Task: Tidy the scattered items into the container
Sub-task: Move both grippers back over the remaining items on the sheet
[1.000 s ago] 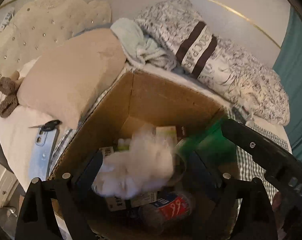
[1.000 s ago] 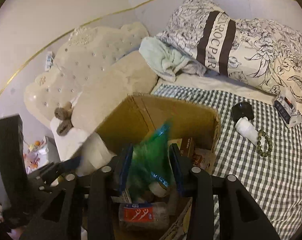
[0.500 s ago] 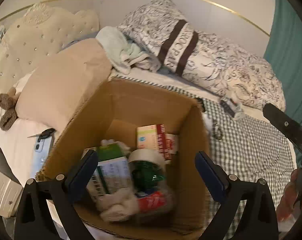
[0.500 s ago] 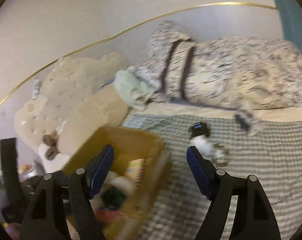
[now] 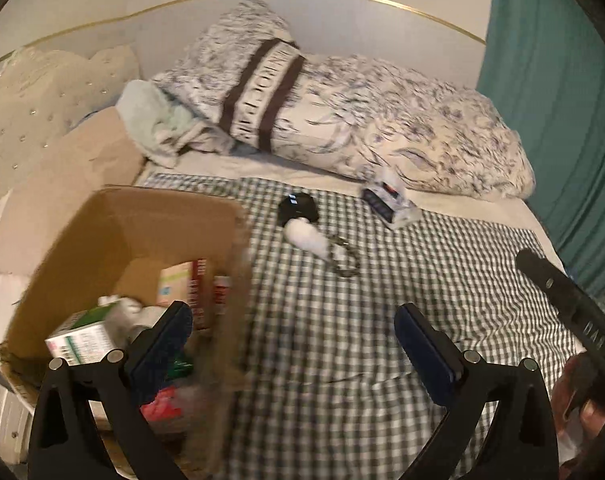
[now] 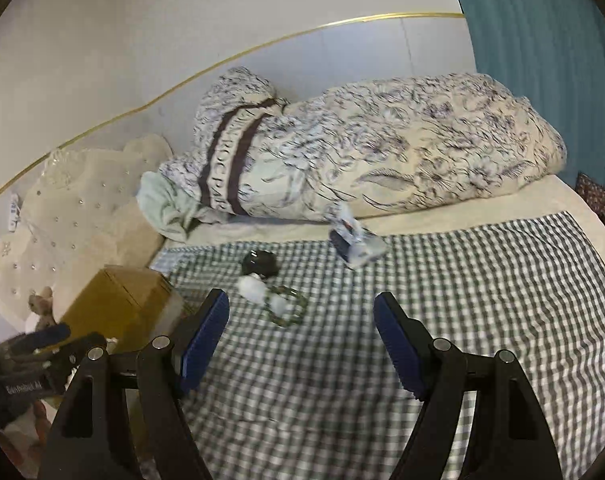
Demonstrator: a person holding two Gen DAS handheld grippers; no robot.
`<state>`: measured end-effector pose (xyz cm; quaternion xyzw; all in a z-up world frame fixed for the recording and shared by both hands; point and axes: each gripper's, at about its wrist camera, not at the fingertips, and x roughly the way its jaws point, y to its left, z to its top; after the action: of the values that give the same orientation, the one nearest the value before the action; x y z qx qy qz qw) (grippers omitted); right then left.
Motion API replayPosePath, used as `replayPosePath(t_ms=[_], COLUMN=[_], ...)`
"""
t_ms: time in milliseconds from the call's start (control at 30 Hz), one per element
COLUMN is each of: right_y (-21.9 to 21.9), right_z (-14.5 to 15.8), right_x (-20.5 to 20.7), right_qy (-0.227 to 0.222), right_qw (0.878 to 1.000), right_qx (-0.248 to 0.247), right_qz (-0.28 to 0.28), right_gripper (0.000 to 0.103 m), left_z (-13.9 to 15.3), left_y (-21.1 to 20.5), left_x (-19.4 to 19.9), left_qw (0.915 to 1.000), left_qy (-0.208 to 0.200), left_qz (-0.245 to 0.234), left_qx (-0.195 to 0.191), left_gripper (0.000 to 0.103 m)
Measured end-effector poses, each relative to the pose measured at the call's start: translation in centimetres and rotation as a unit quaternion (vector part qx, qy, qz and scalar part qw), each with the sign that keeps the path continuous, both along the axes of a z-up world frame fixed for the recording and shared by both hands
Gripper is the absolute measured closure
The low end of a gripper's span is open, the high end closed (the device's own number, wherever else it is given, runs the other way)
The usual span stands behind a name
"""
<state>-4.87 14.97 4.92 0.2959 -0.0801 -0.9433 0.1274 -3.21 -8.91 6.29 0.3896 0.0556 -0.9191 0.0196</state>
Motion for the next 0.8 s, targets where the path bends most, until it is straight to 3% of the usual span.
replayPosePath(t_ms=[333,633,700,767,800], right_y=[4.2,4.1,4.0,3.9,3.7], right_z=[-4.0,-6.0,-6.2,-6.5,-6.7], right_x=[-3.6,-10.2,-12.0,-13.8,-14.8], right_qy=[-0.034,-0.034,-0.030,-0.025,-0.027], right_qw=[0.999,0.999,0.999,0.999,0.998], right_qx=[0.005,0.035,0.035,0.040,0.045], right_qz=[-0.016,-0.012,-0.014,-0.017,-0.019], right_gripper=[0.028,0.028,0.028,0.028,0.028], left_z=[-5.0,-10.7,-11.6,-12.8,-13.5], left_y=[5.8,6.8,6.7,6.7,6.7], left_x=[-6.8,-12.9,-13.8,-15.3,-15.9], left_qw=[0.9991,0.9981,0.9982,0.9974,0.9968], left_qy=[-0.040,-0.056,-0.052,-0.067,-0.076], left_qz=[-0.012,0.018,0.026,0.026,0.027], left_qx=[0.010,0.019,0.019,0.006,0.001], left_gripper=[0.000,0.000,0.006,0.020,0.020])
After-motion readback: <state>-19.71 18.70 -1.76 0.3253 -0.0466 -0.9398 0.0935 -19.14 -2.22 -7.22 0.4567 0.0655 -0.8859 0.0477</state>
